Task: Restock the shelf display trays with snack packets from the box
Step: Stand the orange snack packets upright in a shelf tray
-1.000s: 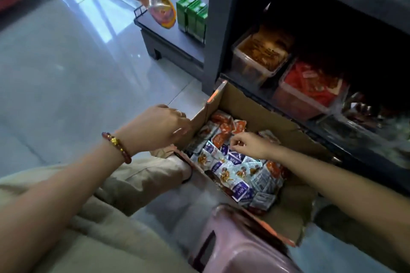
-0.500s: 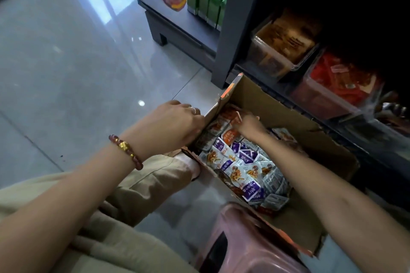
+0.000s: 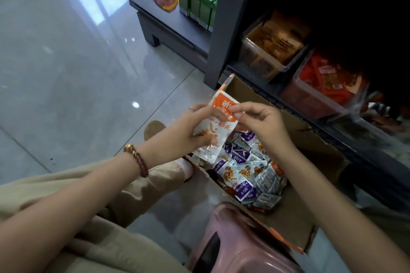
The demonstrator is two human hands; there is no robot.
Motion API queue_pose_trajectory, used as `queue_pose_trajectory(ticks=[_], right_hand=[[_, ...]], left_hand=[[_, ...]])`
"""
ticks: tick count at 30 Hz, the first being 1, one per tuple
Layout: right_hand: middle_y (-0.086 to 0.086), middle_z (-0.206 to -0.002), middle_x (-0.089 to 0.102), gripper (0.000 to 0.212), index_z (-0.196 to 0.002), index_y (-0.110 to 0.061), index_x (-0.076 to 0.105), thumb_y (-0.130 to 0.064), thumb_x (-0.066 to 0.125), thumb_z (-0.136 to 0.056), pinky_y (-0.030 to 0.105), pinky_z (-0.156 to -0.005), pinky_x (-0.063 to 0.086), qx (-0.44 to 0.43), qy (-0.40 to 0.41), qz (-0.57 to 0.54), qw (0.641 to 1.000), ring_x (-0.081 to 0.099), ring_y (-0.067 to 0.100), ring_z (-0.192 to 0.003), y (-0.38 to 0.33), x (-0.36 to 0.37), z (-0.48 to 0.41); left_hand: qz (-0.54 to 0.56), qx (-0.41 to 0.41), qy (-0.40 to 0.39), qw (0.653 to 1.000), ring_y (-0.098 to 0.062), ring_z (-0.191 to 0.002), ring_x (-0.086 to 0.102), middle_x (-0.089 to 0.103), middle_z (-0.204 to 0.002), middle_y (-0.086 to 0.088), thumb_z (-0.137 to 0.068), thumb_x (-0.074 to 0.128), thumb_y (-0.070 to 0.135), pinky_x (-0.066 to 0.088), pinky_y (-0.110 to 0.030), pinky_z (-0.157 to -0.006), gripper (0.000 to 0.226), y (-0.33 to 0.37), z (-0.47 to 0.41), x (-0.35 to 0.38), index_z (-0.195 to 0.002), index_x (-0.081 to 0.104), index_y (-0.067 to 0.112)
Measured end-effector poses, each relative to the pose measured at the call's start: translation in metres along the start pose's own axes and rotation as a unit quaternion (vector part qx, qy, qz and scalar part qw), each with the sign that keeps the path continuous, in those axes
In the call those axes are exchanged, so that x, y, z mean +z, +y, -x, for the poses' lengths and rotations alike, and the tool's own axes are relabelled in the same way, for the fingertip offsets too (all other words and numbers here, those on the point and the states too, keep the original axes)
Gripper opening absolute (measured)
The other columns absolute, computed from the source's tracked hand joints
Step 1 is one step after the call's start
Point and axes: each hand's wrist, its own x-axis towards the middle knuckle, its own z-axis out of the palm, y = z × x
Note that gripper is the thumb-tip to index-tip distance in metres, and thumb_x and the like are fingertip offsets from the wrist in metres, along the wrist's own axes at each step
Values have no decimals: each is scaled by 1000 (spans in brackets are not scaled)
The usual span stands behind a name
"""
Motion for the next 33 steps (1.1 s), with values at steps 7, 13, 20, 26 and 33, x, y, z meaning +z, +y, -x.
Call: queue_pose_trajectory(ticks=[7, 13, 20, 26, 33], right_hand=[[2, -108, 66, 29, -100, -15, 66, 0, 41, -97, 20, -73, 48, 176, 78, 36, 981, 59, 15, -92, 69, -7, -36], [5, -132, 52, 32, -124, -9, 58, -5, 45, -95, 27, -81, 39, 351, -17, 127, 928, 47, 24, -120, 131, 7, -46], [15, -122, 60, 34, -124, -4, 56, -22, 54, -94, 38, -87, 51, 362, 120, 118, 917, 58, 30, -105, 165, 25, -57], [-1, -104, 63, 15, -98, -10, 71, -6, 62, -88, 24, -75, 43, 153, 221, 243, 932, 58, 14, -91, 136, -3, -29], [-8, -90, 60, 30, -81, -22, 57, 7, 60, -86, 6, -68, 47, -21, 147, 145, 978, 59, -12, -77, 38, -61, 12]], left_hand=[[-55, -109, 156, 980, -1, -76, 58, 61, -106, 6, -85, 64, 3, 45, -11, -52, 42, -15, -1, -17, -102, 51, 38], [-46, -123, 184, 974, -19, -90, 64, 62, -111, 1, -83, 67, 2, 55, -27, -65, 47, -23, 3, -24, -107, 43, 35], [-93, -110, 149, 978, -13, -79, 63, 58, -110, 6, -87, 62, 5, 48, -15, -49, 44, -18, 5, -23, -108, 41, 39], [-128, -108, 123, 978, -10, -85, 55, 50, -111, 9, -89, 61, 8, 46, -12, -50, 49, -5, -3, -20, -125, 38, 32], [-217, -31, 115, 969, -21, -109, 58, 46, -135, 0, -86, 64, 13, 53, -23, -76, 46, 45, -37, -7, -128, 48, 23]])
